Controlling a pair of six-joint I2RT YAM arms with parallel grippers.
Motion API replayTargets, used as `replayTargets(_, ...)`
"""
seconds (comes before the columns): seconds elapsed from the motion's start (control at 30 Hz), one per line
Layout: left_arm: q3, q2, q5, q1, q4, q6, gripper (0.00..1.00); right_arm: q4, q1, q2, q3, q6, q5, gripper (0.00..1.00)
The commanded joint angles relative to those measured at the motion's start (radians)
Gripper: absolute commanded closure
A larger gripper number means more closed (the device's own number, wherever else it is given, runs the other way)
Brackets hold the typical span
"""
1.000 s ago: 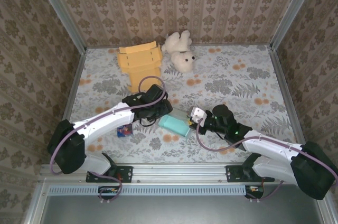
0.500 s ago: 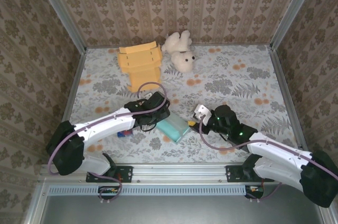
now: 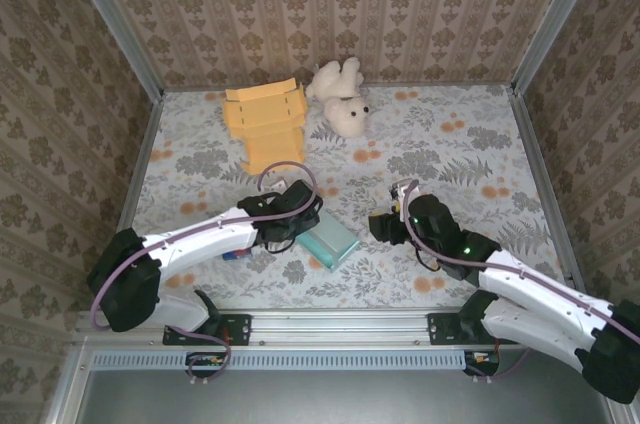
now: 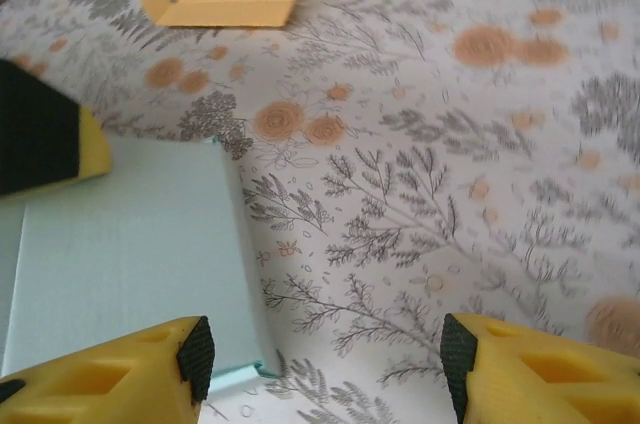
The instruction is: Fold the paper box
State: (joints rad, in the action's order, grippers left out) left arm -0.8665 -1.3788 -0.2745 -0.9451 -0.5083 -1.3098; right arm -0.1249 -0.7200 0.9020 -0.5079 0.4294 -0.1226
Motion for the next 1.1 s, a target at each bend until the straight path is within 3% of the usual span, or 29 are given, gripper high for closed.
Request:
replayTargets(0.0,0.025,0.016,-0.056,-0.015,-0.071,-0.023,0.39,-0.005,-0.034,0.066,0.005,0.315,-0.021,0.28)
replayTargets(0.3,0.067,0.045,-0.095,-0.029,-0.079,-0.035,0.36,0.068,-0.23,0.155,0.007,0.501,-0.243,0.2)
replayTargets(0.43,0.088,0.056,-0.103,-0.034,-0.066,-0.04,0.33,0.115,-0.281,0.239,0.003,0.541,-0.265,0.19)
replayTargets(0.7,0.115,0.051,-0.105,-0.039,-0.053,-0.051,0.26,0.154,-0.311,0.414,-0.062,0.54,-0.259,0.2)
replayTargets(1.07,0.083,0.134,-0.138,-0.04,-0.188,-0.046,0.13,0.105,-0.305,0.531,-0.114,0.495,-0.344,0.2)
